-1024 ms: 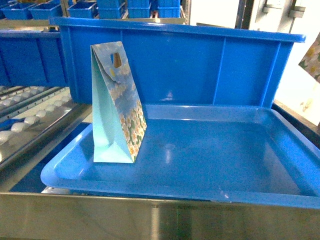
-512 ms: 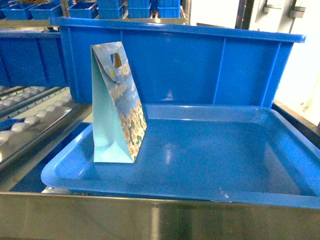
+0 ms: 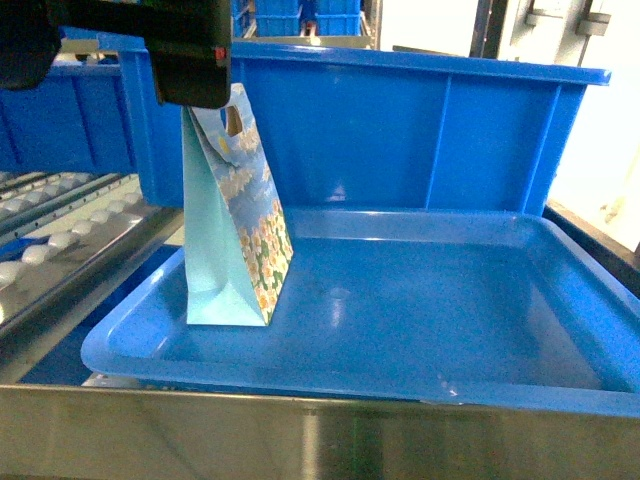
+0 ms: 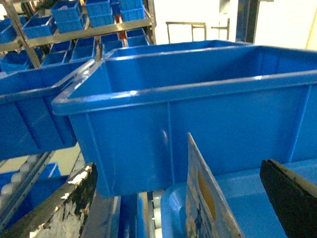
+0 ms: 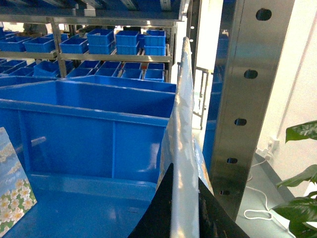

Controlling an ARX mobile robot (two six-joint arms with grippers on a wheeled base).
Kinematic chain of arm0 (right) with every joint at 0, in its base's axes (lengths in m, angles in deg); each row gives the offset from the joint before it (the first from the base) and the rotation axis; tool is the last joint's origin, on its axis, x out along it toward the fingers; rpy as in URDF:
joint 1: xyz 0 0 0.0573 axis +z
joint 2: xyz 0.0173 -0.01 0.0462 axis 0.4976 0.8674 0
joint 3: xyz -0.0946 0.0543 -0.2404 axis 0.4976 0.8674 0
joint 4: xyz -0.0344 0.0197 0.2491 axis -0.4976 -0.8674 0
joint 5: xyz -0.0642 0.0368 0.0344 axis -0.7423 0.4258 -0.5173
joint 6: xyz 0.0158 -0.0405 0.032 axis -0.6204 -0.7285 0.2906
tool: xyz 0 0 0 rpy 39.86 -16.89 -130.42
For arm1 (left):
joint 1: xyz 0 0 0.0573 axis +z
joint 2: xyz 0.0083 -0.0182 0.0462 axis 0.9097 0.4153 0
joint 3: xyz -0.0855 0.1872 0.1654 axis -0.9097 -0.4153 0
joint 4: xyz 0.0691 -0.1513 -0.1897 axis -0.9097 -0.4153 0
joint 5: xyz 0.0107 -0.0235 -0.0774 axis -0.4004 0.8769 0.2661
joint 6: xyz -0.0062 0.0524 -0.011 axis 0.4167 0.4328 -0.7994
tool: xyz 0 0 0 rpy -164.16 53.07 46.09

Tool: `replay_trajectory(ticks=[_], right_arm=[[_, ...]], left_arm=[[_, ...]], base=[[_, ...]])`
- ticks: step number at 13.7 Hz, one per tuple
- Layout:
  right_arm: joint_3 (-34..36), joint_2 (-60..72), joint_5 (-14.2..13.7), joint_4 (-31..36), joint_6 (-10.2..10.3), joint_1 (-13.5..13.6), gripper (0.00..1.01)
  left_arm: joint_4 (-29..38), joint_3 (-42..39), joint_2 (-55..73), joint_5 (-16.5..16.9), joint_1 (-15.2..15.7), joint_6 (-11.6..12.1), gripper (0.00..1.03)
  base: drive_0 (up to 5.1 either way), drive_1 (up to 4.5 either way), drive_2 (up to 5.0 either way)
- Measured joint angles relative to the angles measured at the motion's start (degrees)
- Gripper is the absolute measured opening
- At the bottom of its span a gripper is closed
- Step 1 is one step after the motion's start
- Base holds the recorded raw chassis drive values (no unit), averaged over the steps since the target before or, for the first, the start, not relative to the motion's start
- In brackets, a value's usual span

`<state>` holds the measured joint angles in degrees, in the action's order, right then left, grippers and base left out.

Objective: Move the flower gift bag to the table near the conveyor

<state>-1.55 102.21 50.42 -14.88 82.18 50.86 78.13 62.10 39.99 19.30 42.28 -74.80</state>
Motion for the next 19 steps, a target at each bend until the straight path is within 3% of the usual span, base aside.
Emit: replay_trajectory(ticks=[7, 9, 10, 13, 15, 17, 19], right_arm=[[0.0, -0.02, 0.0, 0.0, -0.02, 0.0, 0.03], [0.0, 0.0, 0.0, 0.0, -0.02, 0.0, 0.03], [0.0, 0.0, 0.0, 0.02, -0.02, 0.0, 0.03], [0.0, 0.0, 0.0, 0.0, -0.02, 0.0, 0.03], [0.0, 0.0, 0.0, 0.0, -0.02, 0.0, 0.03], [0.0, 0.0, 0.0, 0.0, -0.02, 0.0, 0.03], [0.0, 0.0, 0.0, 0.0, -0.02, 0.0, 0.03]], left_arm=[[-3.52, 4.15, 7.48, -0.17, -1.57, -3.39, 0.98], [-4.39, 4.15, 7.65, -0.17, -1.51, -4.5, 0.87], [-4.85, 4.15, 7.65, -0.02, -1.53, -4.72, 0.89], [-5.27, 4.11, 7.74, 0.13, -1.51, -5.55, 0.59], [-6.23, 3.93, 7.74, 0.15, -1.46, -6.36, 0.3], [-6.25, 3.74, 7.74, 0.13, -1.46, -6.56, 0.08], [-5.92, 3.5, 7.74, -0.17, -1.46, -7.28, 0.02]], base=[[0.0, 0.0, 0.0], [0.0, 0.0, 0.0], [0.0, 0.0, 0.0], [0.0, 0.0, 0.0], [0.0, 0.0, 0.0], [0.0, 0.0, 0.0], [0.0, 0.0, 0.0]])
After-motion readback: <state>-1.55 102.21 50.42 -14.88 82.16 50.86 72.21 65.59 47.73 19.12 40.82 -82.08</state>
